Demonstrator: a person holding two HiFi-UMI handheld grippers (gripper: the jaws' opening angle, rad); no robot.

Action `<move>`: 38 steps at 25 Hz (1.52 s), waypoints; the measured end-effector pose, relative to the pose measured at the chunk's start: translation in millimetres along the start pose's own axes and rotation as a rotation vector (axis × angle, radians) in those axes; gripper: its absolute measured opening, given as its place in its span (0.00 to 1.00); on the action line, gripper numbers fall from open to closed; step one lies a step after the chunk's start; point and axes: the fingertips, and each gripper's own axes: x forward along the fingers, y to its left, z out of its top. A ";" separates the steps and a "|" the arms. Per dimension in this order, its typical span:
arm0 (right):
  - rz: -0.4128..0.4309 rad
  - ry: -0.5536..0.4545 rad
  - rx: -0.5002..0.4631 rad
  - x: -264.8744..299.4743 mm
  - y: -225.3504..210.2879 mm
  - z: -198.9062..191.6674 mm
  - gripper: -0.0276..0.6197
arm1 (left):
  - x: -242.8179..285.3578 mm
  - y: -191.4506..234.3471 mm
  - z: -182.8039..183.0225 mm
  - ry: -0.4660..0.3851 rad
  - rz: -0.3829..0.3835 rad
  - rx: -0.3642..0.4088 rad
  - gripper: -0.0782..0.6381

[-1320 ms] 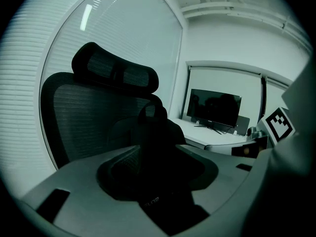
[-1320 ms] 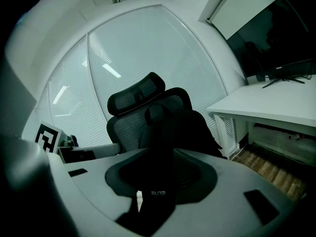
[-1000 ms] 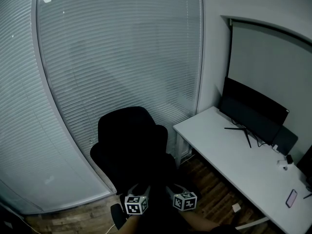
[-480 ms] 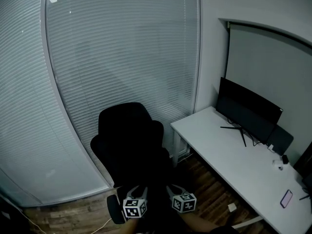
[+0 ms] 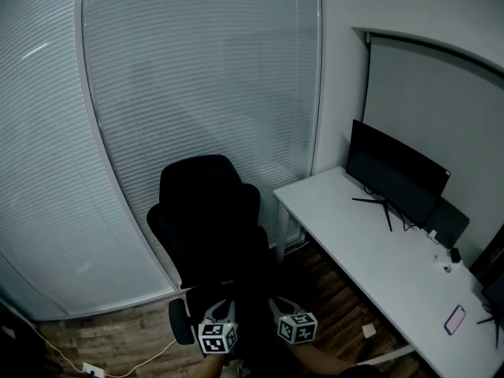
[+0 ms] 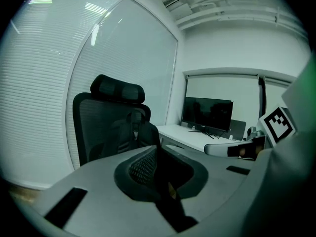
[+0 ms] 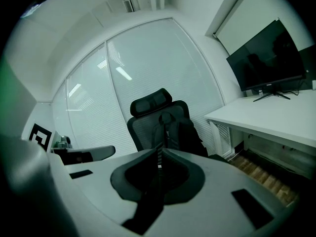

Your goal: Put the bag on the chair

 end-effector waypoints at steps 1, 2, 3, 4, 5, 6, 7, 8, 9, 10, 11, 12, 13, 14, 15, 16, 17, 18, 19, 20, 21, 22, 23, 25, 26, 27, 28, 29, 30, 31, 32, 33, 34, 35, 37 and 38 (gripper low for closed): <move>0.002 0.002 0.002 -5.9 1.0 -2.4 0.13 | -5.4 -3.5 -3.1 0.000 0.005 -0.003 0.17; 0.005 0.004 0.003 -11.8 2.0 -4.9 0.13 | -10.5 -7.1 -6.4 -0.001 0.010 -0.005 0.16; 0.009 0.006 0.004 -17.2 2.8 -7.2 0.13 | -15.2 -10.5 -9.7 -0.003 0.014 -0.007 0.16; 0.012 0.008 0.005 -22.4 3.4 -9.5 0.13 | -19.4 -13.9 -13.1 -0.005 0.017 -0.009 0.16; 0.016 0.009 0.006 -27.6 3.8 -11.7 0.13 | -23.7 -17.8 -16.2 -0.005 0.019 -0.012 0.16; 0.020 0.009 0.009 -32.8 4.1 -13.6 0.13 | -28.1 -22.2 -19.0 -0.003 0.019 -0.016 0.15; 0.024 0.008 0.013 -38.2 4.7 -15.5 0.13 | -32.5 -26.3 -21.6 -0.001 0.020 -0.021 0.15; 0.028 0.007 0.016 -43.4 5.4 -17.3 0.13 | -37.1 -30.0 -23.8 0.000 0.021 -0.024 0.15; 0.031 0.007 0.019 -48.3 6.5 -19.3 0.13 | -41.8 -33.7 -25.6 0.002 0.019 -0.028 0.15; 0.034 0.007 0.021 -53.0 7.6 -21.3 0.13 | -46.6 -37.3 -27.3 0.003 0.017 -0.032 0.15; 0.037 0.008 0.022 -57.6 8.9 -23.4 0.13 | -51.3 -40.8 -29.1 0.004 0.014 -0.034 0.15; 0.040 0.009 0.022 -62.3 10.3 -25.6 0.13 | -55.8 -43.8 -31.2 0.004 0.014 -0.035 0.15; 0.043 0.010 0.021 -66.8 11.9 -28.0 0.13 | -60.3 -46.3 -33.7 0.006 0.014 -0.036 0.15; 0.046 0.012 0.020 -71.1 13.4 -30.6 0.13 | -64.6 -48.7 -36.4 0.007 0.015 -0.037 0.15; 0.048 0.014 0.018 -75.4 14.5 -33.5 0.13 | -68.7 -51.1 -38.9 0.008 0.017 -0.037 0.15; 0.049 0.017 0.018 -79.8 15.0 -36.6 0.13 | -72.6 -53.9 -41.2 0.007 0.018 -0.037 0.15; 0.050 0.019 0.018 -84.8 15.0 -39.8 0.13 | -76.4 -57.7 -43.3 0.005 0.018 -0.035 0.15; 0.051 0.022 0.018 -90.3 14.7 -43.0 0.13 | -80.4 -62.3 -45.3 0.004 0.018 -0.033 0.15; 0.052 0.026 0.018 -95.8 14.3 -46.2 0.13 | -84.3 -67.2 -47.5 0.005 0.017 -0.031 0.15; 0.054 0.029 0.018 -100.9 14.0 -49.3 0.13 | -88.3 -72.2 -49.4 0.008 0.015 -0.029 0.15; 0.056 0.033 0.017 -105.6 13.9 -52.2 0.13 | -92.2 -77.0 -51.2 0.012 0.012 -0.029 0.15; 0.057 0.036 0.016 -110.0 14.0 -55.1 0.13 | -95.8 -81.0 -53.6 0.015 0.010 -0.030 0.15; 0.058 0.039 0.017 -114.1 14.4 -57.9 0.13 | -99.2 -83.9 -57.1 0.019 0.009 -0.031 0.15; 0.062 0.042 0.018 -122.5 15.4 -62.9 0.13 | -105.8 -88.6 -65.4 0.024 0.011 -0.033 0.15; 0.064 0.042 0.018 -127.1 15.4 -65.2 0.13 | -109.3 -91.5 -69.0 0.025 0.014 -0.032 0.15; 0.065 0.043 0.018 -131.8 15.0 -67.6 0.13 | -112.7 -94.7 -72.3 0.025 0.016 -0.033 0.15; 0.067 0.043 0.017 -136.1 14.6 -69.8 0.13 | -116.1 -97.6 -75.2 0.024 0.019 -0.033 0.15; 0.068 0.043 0.016 -139.8 14.5 -71.7 0.13 | -119.3 -99.7 -77.7 0.024 0.022 -0.034 0.15; 0.069 0.043 0.015 -142.8 14.8 -73.2 0.13 | -122.2 -100.9 -79.4 0.023 0.025 -0.034 0.15; 0.071 0.044 0.015 -145.4 15.3 -74.5 0.13 | -124.7 -101.7 -80.5 0.021 0.028 -0.033 0.15; 0.073 0.045 0.014 -148.0 15.7 -75.9 0.13 | -127.2 -102.7 -81.8 0.020 0.031 -0.034 0.15; 0.074 0.046 0.012 -150.8 16.1 -77.5 0.13 | -130.0 -103.9 -83.9 0.021 0.035 -0.035 0.15; 0.076 0.046 0.011 -153.6 16.8 -79.3 0.13 | -132.8 -104.8 -85.8 0.020 0.039 -0.036 0.15; 0.078 0.046 0.010 -156.1 17.7 -81.0 0.13 | -135.4 -105.8 -86.8 0.017 0.042 -0.037 0.15; 0.084 0.049 0.008 -160.7 19.9 -84.7 0.13 | -140.0 -109.1 -88.0 0.010 0.045 -0.038 0.15; 0.088 0.051 0.006 -162.9 21.3 -86.7 0.13 | -142.3 -111.8 -89.0 0.011 0.043 -0.039 0.15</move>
